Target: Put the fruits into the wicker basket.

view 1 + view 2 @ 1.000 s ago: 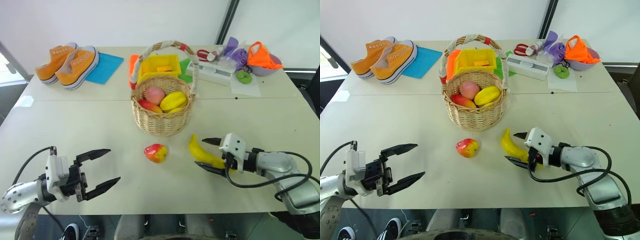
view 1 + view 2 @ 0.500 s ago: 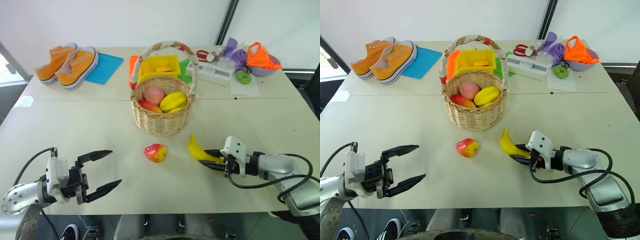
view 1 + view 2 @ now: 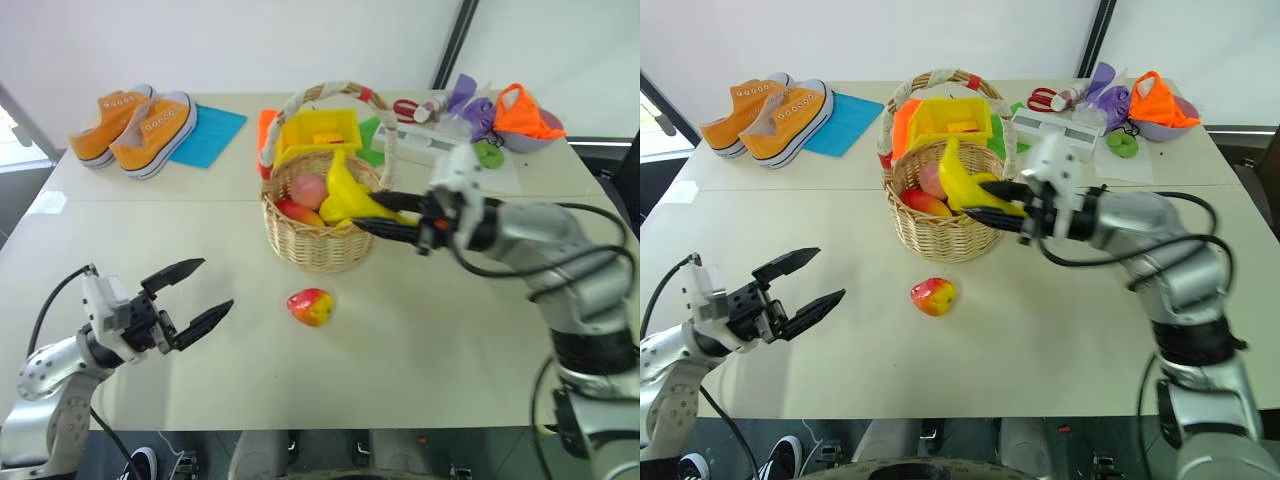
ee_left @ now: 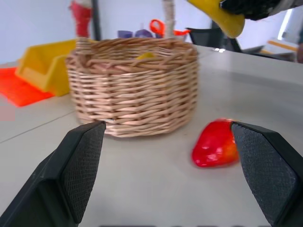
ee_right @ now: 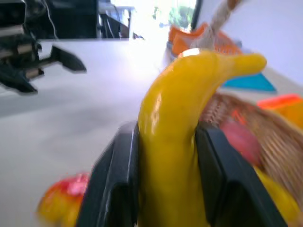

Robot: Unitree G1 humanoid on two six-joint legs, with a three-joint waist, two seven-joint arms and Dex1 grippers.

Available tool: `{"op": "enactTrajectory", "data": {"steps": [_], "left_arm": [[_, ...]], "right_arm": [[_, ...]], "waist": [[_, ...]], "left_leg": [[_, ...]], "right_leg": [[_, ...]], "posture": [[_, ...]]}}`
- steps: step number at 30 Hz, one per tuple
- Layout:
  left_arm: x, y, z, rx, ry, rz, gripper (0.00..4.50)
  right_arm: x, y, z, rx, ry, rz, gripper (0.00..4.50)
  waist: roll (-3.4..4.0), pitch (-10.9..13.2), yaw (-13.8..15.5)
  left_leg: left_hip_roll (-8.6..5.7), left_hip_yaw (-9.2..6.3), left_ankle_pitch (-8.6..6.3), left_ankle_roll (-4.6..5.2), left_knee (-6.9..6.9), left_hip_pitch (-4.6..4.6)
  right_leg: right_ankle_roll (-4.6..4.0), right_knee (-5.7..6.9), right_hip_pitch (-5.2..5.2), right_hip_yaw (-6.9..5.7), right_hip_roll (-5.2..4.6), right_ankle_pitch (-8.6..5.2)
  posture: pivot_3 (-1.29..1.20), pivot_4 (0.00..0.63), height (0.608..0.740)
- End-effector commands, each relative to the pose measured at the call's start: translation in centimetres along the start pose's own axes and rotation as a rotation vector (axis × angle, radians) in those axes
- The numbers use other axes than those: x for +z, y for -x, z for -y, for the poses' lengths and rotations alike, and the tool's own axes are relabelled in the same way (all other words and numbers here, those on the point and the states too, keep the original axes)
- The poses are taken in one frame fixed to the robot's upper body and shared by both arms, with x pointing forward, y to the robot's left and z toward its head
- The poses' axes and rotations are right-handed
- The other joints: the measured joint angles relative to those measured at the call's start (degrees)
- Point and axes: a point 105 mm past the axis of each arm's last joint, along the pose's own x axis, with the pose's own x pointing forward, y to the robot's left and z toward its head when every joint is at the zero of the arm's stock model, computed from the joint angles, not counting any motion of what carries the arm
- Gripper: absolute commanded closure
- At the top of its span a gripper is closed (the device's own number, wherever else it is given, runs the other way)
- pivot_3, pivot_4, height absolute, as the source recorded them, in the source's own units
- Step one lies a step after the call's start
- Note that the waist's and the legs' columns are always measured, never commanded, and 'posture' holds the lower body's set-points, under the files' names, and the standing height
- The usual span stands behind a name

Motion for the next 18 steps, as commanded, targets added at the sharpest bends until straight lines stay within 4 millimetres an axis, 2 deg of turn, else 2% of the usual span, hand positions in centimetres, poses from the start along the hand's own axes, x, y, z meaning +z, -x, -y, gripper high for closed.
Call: {"op": "enactTrajectory", "data": {"steps": [1,7,11,14,18], "left_arm": [[0.4,-0.6,0.0,0.013,-0.036,0.024,0.0],[0.6,-0.9,0.4,0.009,-0.04,0.03,0.0],[0.7,-0.7,0.6,0.026,-0.033,0.031,0.0],[0.4,-0.5,0.7,0.028,-0.029,0.021,0.0],[0.3,-0.7,0.6,0.029,-0.027,0.025,0.0]], "right_arm": [[-0.3,-2.3,1.7,-0.049,0.103,-0.031,3.45],[-0.4,-3.6,3.9,-0.113,0.171,-0.043,3.45],[-0.3,-3.2,3.7,-0.066,0.202,-0.065,3.45],[1.2,-2.0,4.4,-0.066,0.159,-0.029,3.45],[2.2,-2.2,3.9,-0.048,0.139,0.004,3.45]], "waist": [[0.0,0.0,-0.03],[0.0,-0.01,-0.34],[0.0,-0.01,-0.74],[0.02,0.0,-1.11],[0.03,0.01,-1.34]], "left_leg": [[-0.01,0.0,0.01,-0.01,0.0,-0.01],[0.0,0.0,0.06,-0.09,0.01,0.05],[0.0,0.0,0.06,-0.09,0.01,0.07],[0.01,0.0,0.06,-0.09,0.01,0.07],[0.02,0.0,0.06,-0.09,-0.01,0.06]], "right_leg": [[0.01,0.02,0.0,0.0,0.0,0.01],[0.04,0.12,0.0,0.0,0.01,0.03],[0.04,0.12,0.02,0.01,0.01,0.03],[0.04,0.14,0.01,0.0,0.01,0.03],[0.04,0.14,-0.02,0.01,0.0,0.03]], "posture": [[0.0,0.15,0.74],[0.0,0.15,0.74],[0.0,0.15,0.74],[0.0,0.15,0.74],[0.0,0.15,0.74]]}}
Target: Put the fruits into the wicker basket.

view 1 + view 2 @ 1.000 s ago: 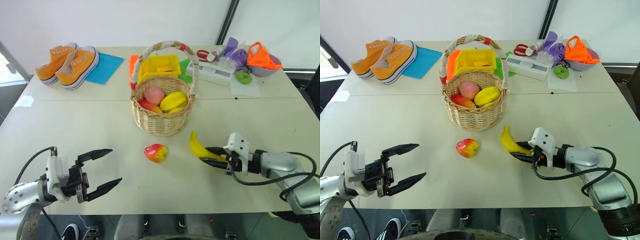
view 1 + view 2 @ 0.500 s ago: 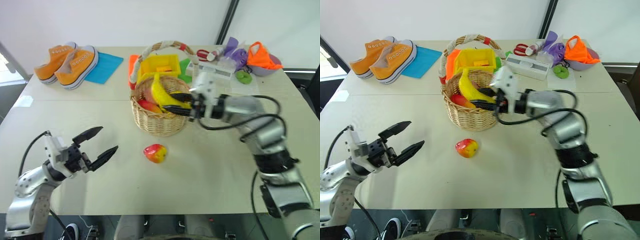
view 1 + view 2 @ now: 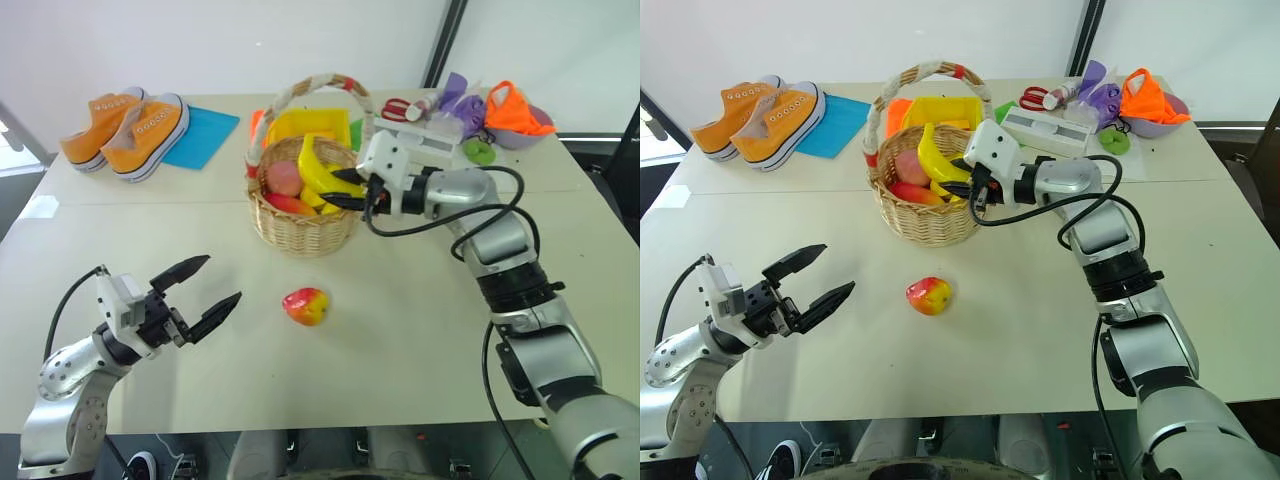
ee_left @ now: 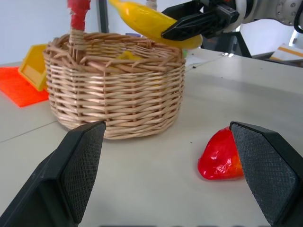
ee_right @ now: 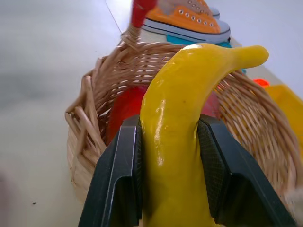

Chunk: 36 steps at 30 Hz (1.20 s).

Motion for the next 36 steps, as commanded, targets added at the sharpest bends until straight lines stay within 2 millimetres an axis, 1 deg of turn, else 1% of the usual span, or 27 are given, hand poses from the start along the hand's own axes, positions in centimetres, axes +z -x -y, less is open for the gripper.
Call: {"op": "enactTrajectory", "data": {"steps": [1,3,6,10,14,17,18,20,21,23,24,26,28,30,32,33,34,35,36], "left_arm": [[0.7,-0.3,0.2,-0.008,-0.039,0.025,0.0],[0.7,-0.5,0.1,-0.011,-0.04,0.027,0.0],[0.7,-0.6,0.1,-0.019,-0.043,0.026,0.0],[0.7,-0.6,0.0,-0.02,-0.044,0.023,0.0],[0.7,-0.7,-0.1,-0.015,-0.047,0.031,0.0],[0.7,-0.8,-0.1,-0.013,-0.049,0.033,0.0],[0.7,-0.9,-0.1,-0.013,-0.051,0.034,0.0],[0.7,-1.0,0.0,-0.011,-0.053,0.038,0.0],[0.7,-1.0,0.0,-0.009,-0.056,0.037,0.0],[0.7,-0.9,0.0,-0.004,-0.056,0.034,0.0],[0.7,-0.9,0.0,-0.005,-0.057,0.034,0.0],[0.8,-0.9,0.1,-0.005,-0.057,0.036,0.0],[0.9,-0.9,0.0,-0.003,-0.059,0.035,0.0],[0.9,-0.7,0.0,-0.002,-0.061,0.032,0.0],[0.9,-0.5,-0.1,-0.003,-0.063,0.025,0.0],[0.9,-0.4,-0.1,-0.004,-0.064,0.023,0.0],[1.0,-0.3,-0.2,-0.005,-0.065,0.022,0.0],[1.1,-0.3,-0.2,-0.009,-0.067,0.02,0.0],[1.2,-0.2,-0.2,-0.021,-0.068,0.019,0.0]], "right_arm": [[3.0,0.0,0.1,-0.002,0.062,0.078,3.45],[3.1,-0.6,0.1,-0.018,0.08,0.077,3.45],[3.1,-1.4,0.7,-0.069,0.102,0.082,3.45],[4.1,-2.7,1.4,-0.124,0.134,0.113,3.45],[4.6,-4.8,0.9,-0.127,0.166,0.139,3.45],[4.5,-6.3,0.2,-0.117,0.166,0.163,3.45],[4.0,-6.8,0.2,-0.125,0.183,0.15,3.45],[3.5,-7.2,0.5,-0.148,0.159,0.153,3.45],[4.1,-7.0,1.1,-0.186,0.153,0.196,3.45],[5.1,-6.6,1.7,-0.216,0.097,0.273,2.42],[4.6,-6.7,1.4,-0.2,0.121,0.242,2.06],[3.2,-6.5,0.6,-0.155,0.154,0.187,1.01],[3.0,-5.9,0.1,-0.129,0.142,0.193,0.03],[3.6,-4.9,0.2,-0.125,0.137,0.214,0.03],[4.7,-3.5,0.2,-0.112,0.13,0.242,0.03],[5.4,-2.7,0.1,-0.093,0.096,0.268,0.03],[6.3,-1.6,-0.3,-0.054,0.054,0.307,0.03],[6.9,-0.5,-1.1,0.013,0.015,0.331,0.03],[7.0,0.6,-2.0,0.073,-0.024,0.333,0.03]], "waist": [[0.0,0.0,-0.12],[0.0,0.0,-0.08],[0.01,0.01,-0.16],[0.02,0.01,-0.1],[0.02,0.01,-0.18],[0.02,0.01,-0.28],[0.03,0.01,-0.32],[0.03,0.02,-0.31],[0.03,0.02,-0.25],[0.05,0.03,-0.24],[0.06,0.03,-0.24],[0.05,0.03,-0.24],[0.05,0.03,-0.23],[0.06,0.04,-0.25],[0.08,0.05,-0.22],[0.09,0.06,-0.27],[0.1,0.06,-0.2],[0.1,0.06,-0.09],[0.1,0.06,0.08]], "left_leg": [[0.0,0.0,0.0,0.0,-0.02,0.0],[0.01,0.0,0.0,0.0,-0.03,0.0],[0.01,0.0,0.01,-0.02,-0.04,0.0],[0.0,0.0,0.02,-0.04,-0.04,-0.01],[0.0,0.0,0.03,-0.05,-0.05,-0.01],[0.0,0.0,0.04,-0.08,-0.06,-0.01],[0.0,0.0,0.05,-0.09,-0.06,-0.01],[0.0,0.0,0.05,-0.1,-0.07,-0.01],[0.0,0.0,0.06,-0.1,-0.07,-0.01],[-0.01,0.0,0.06,-0.11,-0.07,-0.01],[-0.01,0.0,0.06,-0.11,-0.07,-0.02],[-0.01,0.0,0.06,-0.11,-0.07,-0.02],[-0.01,0.0,0.06,-0.11,-0.08,-0.02],[-0.01,0.0,0.06,-0.11,-0.08,-0.02],[0.0,0.0,0.06,-0.11,-0.09,-0.02],[0.0,0.0,0.06,-0.1,-0.1,-0.03],[0.0,0.0,0.06,-0.11,-0.1,-0.03],[0.01,0.0,0.06,-0.1,-0.11,-0.03],[0.02,-0.01,0.05,-0.1,-0.11,-0.04]], "right_leg": [[0.0,0.0,-0.01,0.0,0.0,0.0],[0.0,0.01,-0.04,0.0,0.0,0.0],[0.0,0.02,-0.05,0.01,0.0,0.0],[0.0,0.02,-0.05,0.01,0.0,0.0],[0.0,0.02,-0.06,0.01,0.01,0.01],[0.0,0.04,-0.07,0.01,0.02,0.01],[0.01,0.05,-0.08,0.01,0.02,0.01],[0.01,0.06,-0.08,0.01,0.02,0.01],[0.01,0.06,-0.07,0.01,0.02,0.01],[0.01,0.06,-0.08,0.01,0.02,0.01],[0.01,0.05,-0.08,0.01,0.02,0.01],[0.01,0.05,-0.08,0.01,0.02,0.01],[0.0,0.05,-0.08,0.01,0.02,0.01],[0.01,0.05,-0.08,0.01,0.02,0.01],[0.01,0.06,-0.09,0.01,0.02,0.01],[0.0,0.06,-0.1,0.01,0.02,0.01],[0.0,0.06,-0.11,0.02,0.02,0.01],[0.0,0.06,-0.12,0.02,0.02,0.01],[0.0,0.05,-0.12,0.02,0.01,0.01]], "posture": [[0.0,0.15,0.74],[0.0,0.15,0.74],[0.0,0.15,0.74],[0.0,0.15,0.74],[0.0,0.15,0.74],[0.0,0.15,0.74],[0.0,0.15,0.74],[0.0,0.15,0.74],[0.0,0.15,0.74],[0.0,0.15,0.74],[0.0,0.15,0.74],[0.0,0.15,0.74],[0.0,0.15,0.74],[0.0,0.15,0.74],[0.0,0.15,0.74],[0.0,0.15,0.74],[0.0,0.15,0.74],[0.0,0.15,0.74],[0.0,0.15,0.74]]}}
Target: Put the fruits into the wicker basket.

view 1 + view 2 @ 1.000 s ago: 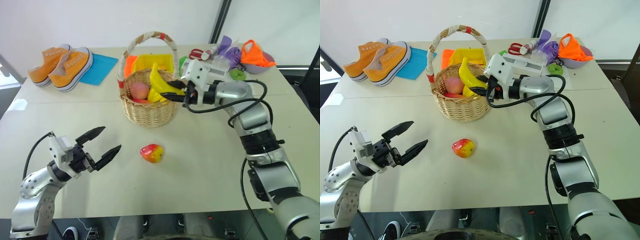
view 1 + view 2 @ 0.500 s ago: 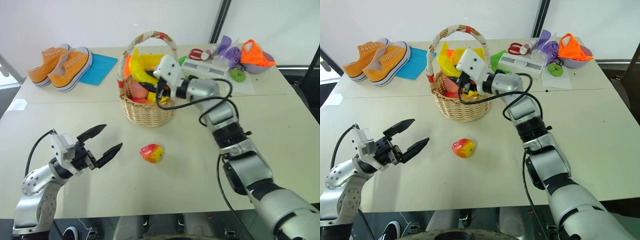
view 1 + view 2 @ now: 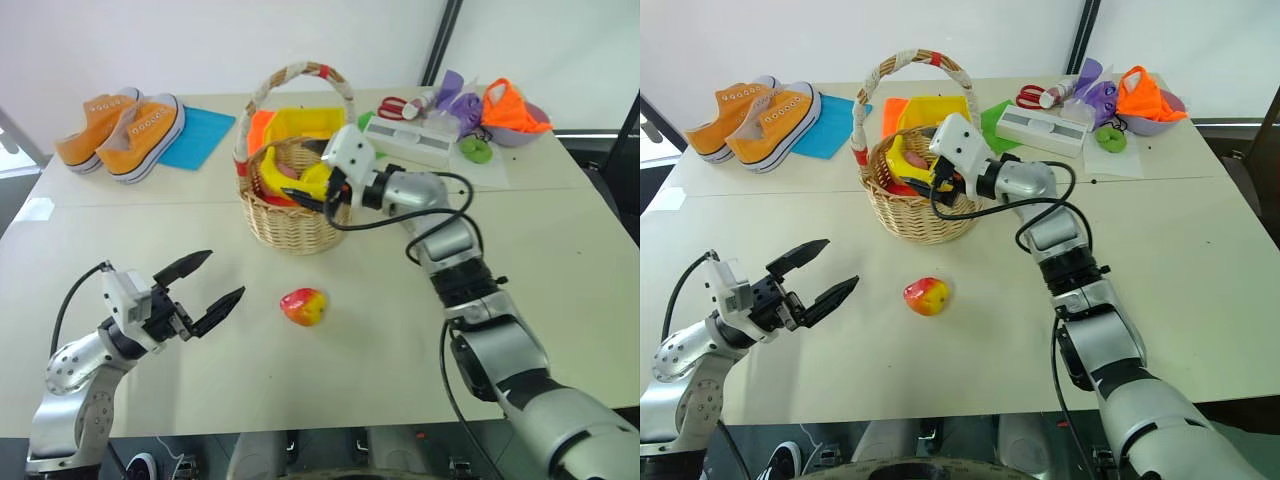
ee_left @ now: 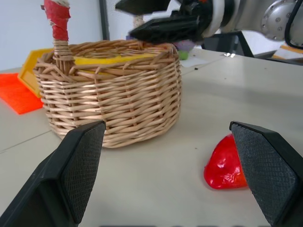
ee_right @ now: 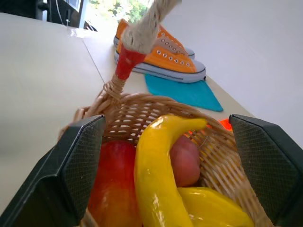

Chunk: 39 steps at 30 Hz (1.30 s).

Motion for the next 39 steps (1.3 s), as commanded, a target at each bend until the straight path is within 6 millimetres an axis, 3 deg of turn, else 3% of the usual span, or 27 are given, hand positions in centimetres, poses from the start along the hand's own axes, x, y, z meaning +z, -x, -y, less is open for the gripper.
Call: {"op": "enactTrajectory", "data": {"steps": [1,5,8,13,17,25,32,35,37,39], "left_arm": [[1.3,0.4,0.1,-0.04,-0.032,0.015,0.0],[1.3,2.1,1.7,-0.204,0.01,-0.084,0.0],[1.0,3.9,1.7,-0.257,-0.01,-0.167,0.0],[0.5,5.4,1.4,-0.239,-0.007,-0.208,0.0],[0.3,5.4,1.8,-0.227,-0.01,-0.204,0.0],[0.3,5.1,2.4,-0.211,-0.018,-0.193,0.0],[0.3,4.9,2.5,-0.196,-0.02,-0.187,0.0],[0.3,4.7,2.3,-0.19,-0.019,-0.179,0.0],[0.2,4.6,2.3,-0.19,-0.02,-0.179,0.0],[0.2,4.5,2.3,-0.192,-0.019,-0.178,0.0]], "right_arm": [[4.3,3.2,-2.1,0.167,-0.095,0.111,0.03],[2.6,6.1,-5.5,0.322,-0.208,-0.035,0.03],[-1.4,7.2,-8.0,0.403,-0.175,-0.202,0.03],[-4.8,5.8,-10.6,0.429,-0.183,-0.263,0.03],[-6.7,5.3,-12.6,0.505,-0.125,-0.311,0.03],[-8.1,3.8,-13.1,0.509,-0.043,-0.302,0.03],[-9.1,4.0,-13.4,0.516,-0.072,-0.326,0.03],[-9.1,4.0,-13.2,0.503,-0.092,-0.321,0.84],[-9.0,3.9,-13.1,0.495,-0.094,-0.314,1.75],[-9.0,4.0,-13.0,0.496,-0.08,-0.319,1.91]], "waist": [[-0.01,-0.01,0.4],[-0.02,-0.01,-0.03],[0.08,0.04,-0.21],[0.08,0.04,-0.22],[0.0,0.01,0.37],[-0.05,-0.02,0.04],[-0.05,-0.02,0.18],[-0.06,-0.02,0.19],[-0.06,-0.02,0.17],[-0.06,-0.02,0.16]], "left_leg": [[0.0,-0.02,-0.01,0.01,0.0,0.0],[0.0,-0.06,-0.06,0.07,-0.03,-0.03],[0.0,-0.01,-0.07,0.08,-0.05,-0.03],[0.0,-0.01,-0.07,0.08,-0.09,-0.05],[-0.02,-0.01,-0.06,0.07,-0.08,-0.17],[-0.02,-0.02,-0.06,0.07,-0.01,-0.25],[-0.02,-0.02,-0.05,0.05,-0.01,-0.27],[-0.02,-0.02,-0.05,0.05,-0.01,-0.26],[-0.02,-0.01,-0.05,0.06,0.0,-0.26],[-0.02,-0.02,-0.05,0.05,0.0,-0.26]], "right_leg": [[0.0,-0.02,0.03,-0.01,-0.01,0.0],[-0.2,-0.18,0.07,-0.02,-0.07,-0.12],[-0.27,-0.19,0.01,0.06,-0.11,-0.15],[-0.38,-0.14,-0.32,0.05,-0.1,-0.21],[-0.36,-0.19,-0.4,0.05,-0.11,-0.2],[-0.34,-0.14,-0.37,0.03,-0.1,-0.19],[-0.34,-0.12,-0.39,0.03,-0.08,-0.19],[-0.34,-0.12,-0.4,0.03,-0.08,-0.19],[-0.33,-0.12,-0.39,0.03,-0.07,-0.19],[-0.33,-0.11,-0.38,0.03,-0.07,-0.18]], "posture": [[0.0,0.15,0.74],[0.0,0.15,0.74],[0.0,0.15,0.74],[0.0,0.15,0.74],[0.0,0.15,0.74],[0.0,0.15,0.74],[0.0,0.15,0.74],[0.0,0.15,0.74],[0.0,0.15,0.74],[0.0,0.15,0.74]]}}
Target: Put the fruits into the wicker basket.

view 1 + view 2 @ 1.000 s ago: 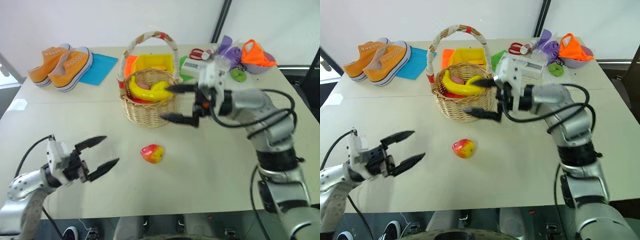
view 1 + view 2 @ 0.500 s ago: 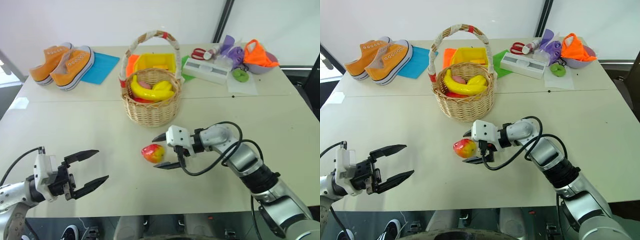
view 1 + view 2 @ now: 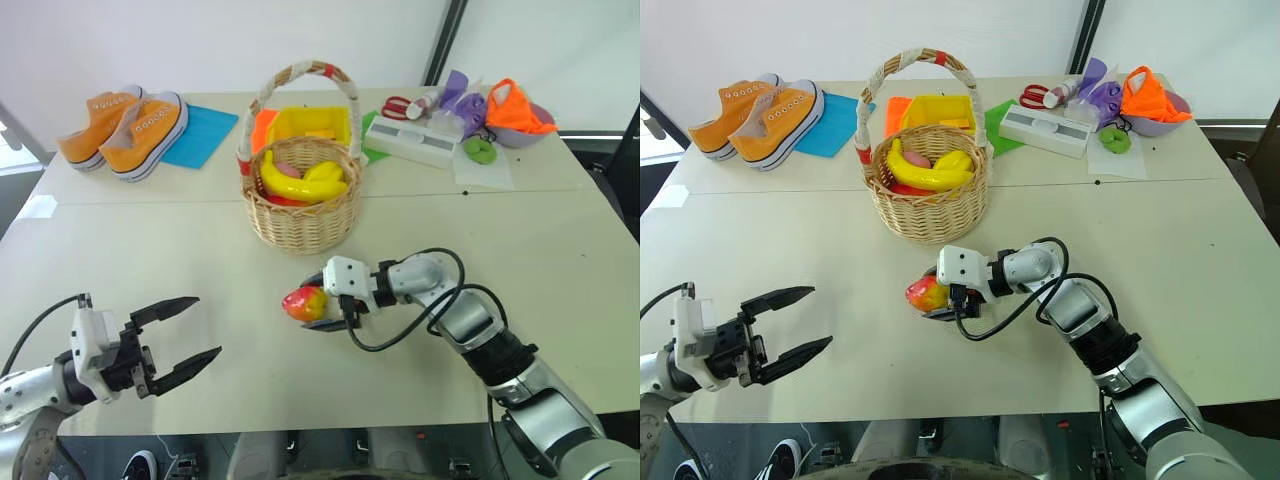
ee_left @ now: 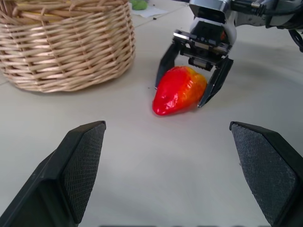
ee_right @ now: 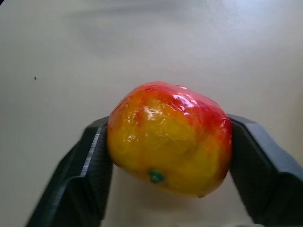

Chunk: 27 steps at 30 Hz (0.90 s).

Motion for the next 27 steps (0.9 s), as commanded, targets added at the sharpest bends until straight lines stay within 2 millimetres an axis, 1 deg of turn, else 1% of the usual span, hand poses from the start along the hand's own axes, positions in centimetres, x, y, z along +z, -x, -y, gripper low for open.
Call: {"op": "enactTrajectory", "data": {"steps": [1,4,6,8,10,12,15,16,17,19,21,25,27], "left_arm": [[0.4,-0.3,0.3,-0.014,-0.022,0.012,0.0],[0.5,-0.4,0.2,-0.012,-0.022,0.018,0.0],[0.7,-0.5,-0.2,0.009,-0.018,0.037,0.0],[1.2,-0.4,-0.9,0.056,-0.01,0.071,0.0],[2.0,-0.4,-2.1,0.123,-0.005,0.125,0.0],[2.8,-0.4,-3.2,0.189,-0.011,0.177,0.0],[3.3,-0.9,-5.1,0.292,-0.035,0.229,0.0],[3.4,-1.0,-5.5,0.313,-0.043,0.24,0.0],[3.4,-1.3,-5.7,0.32,-0.047,0.244,0.0],[3.3,-2.0,-5.7,0.317,-0.052,0.246,0.0],[3.2,-2.4,-5.8,0.314,-0.05,0.246,0.0],[3.0,-3.0,-5.8,0.306,-0.051,0.251,0.0],[2.9,-3.4,-5.6,0.302,-0.049,0.256,0.0]], "right_arm": [[0.8,0.5,0.5,-0.029,0.022,0.03,1.91],[1.4,1.3,0.9,-0.041,0.004,0.056,1.91],[2.5,2.3,1.3,-0.05,-0.002,0.1,1.91],[4.2,3.7,1.4,-0.036,-0.006,0.158,1.91],[8.1,5.9,2.9,-0.074,-0.026,0.302,1.91],[11.2,7.5,4.9,-0.16,0.0,0.405,1.91],[13.6,8.5,9.2,-0.375,0.052,0.471,1.91],[14.0,8.5,10.2,-0.425,0.063,0.479,1.91],[14.0,8.2,11.1,-0.466,0.062,0.463,1.91],[13.1,7.3,12.8,-0.545,0.088,0.387,1.91],[12.8,6.4,14.1,-0.597,0.071,0.378,1.91],[12.7,4.6,15.1,-0.619,0.149,0.325,1.91],[12.6,4.3,15.3,-0.62,0.153,0.323,1.91]], "waist": [[0.0,0.0,-0.02],[0.0,0.0,-0.01],[0.0,0.0,0.0],[0.01,0.01,0.16],[0.02,0.02,0.1],[0.04,0.03,-0.16],[0.01,-0.01,-0.16],[0.0,-0.01,-0.15],[0.0,-0.02,-0.14],[-0.06,-0.05,-0.14],[-0.05,-0.05,-0.16],[-0.03,-0.03,-0.28],[-0.03,-0.03,-0.34]], "left_leg": [[0.0,0.0,0.0,0.0,0.0,0.0],[0.0,0.0,0.0,0.0,0.0,0.0],[0.0,0.0,0.0,0.0,0.0,0.0],[0.0,0.0,0.0,0.0,0.0,-0.01],[0.0,0.0,0.0,0.0,0.01,-0.01],[0.01,0.0,0.01,-0.01,0.05,-0.06],[0.02,-0.01,0.05,-0.08,0.03,-0.03],[0.03,-0.02,0.05,-0.08,0.02,-0.02],[0.03,-0.02,0.06,-0.1,0.02,-0.01],[0.02,-0.01,0.08,-0.13,0.01,-0.02],[-0.03,0.01,0.09,-0.13,0.01,-0.02],[-0.03,0.03,0.13,-0.18,0.02,-0.14],[-0.02,0.03,0.17,-0.24,0.01,-0.14]], "right_leg": [[0.0,0.0,0.0,0.0,0.0,0.0],[0.01,0.02,0.03,0.0,0.01,0.0],[0.01,0.02,0.05,0.0,0.01,0.01],[0.05,0.01,0.08,0.0,0.01,0.03],[0.08,0.01,0.09,0.0,0.01,0.05],[0.13,0.05,0.08,0.01,0.01,0.1],[0.15,0.11,0.05,0.0,0.06,0.14],[0.16,0.11,0.04,0.0,0.08,0.14],[0.17,0.14,0.04,-0.01,0.1,0.15],[0.19,0.16,0.04,-0.01,0.11,0.16],[0.22,0.16,0.06,-0.01,0.09,0.18],[0.25,0.2,-0.05,-0.01,0.11,0.2],[0.25,0.23,-0.08,-0.01,0.13,0.2]], "posture": [[0.0,0.15,0.74],[0.0,0.15,0.74],[0.0,0.15,0.74],[0.0,0.15,0.74],[0.0,0.15,0.74],[0.0,0.15,0.74],[0.0,0.15,0.74],[0.0,0.15,0.74],[0.0,0.15,0.74],[0.0,0.15,0.74],[0.0,0.15,0.74],[0.0,0.15,0.74],[0.0,0.15,0.74]]}}
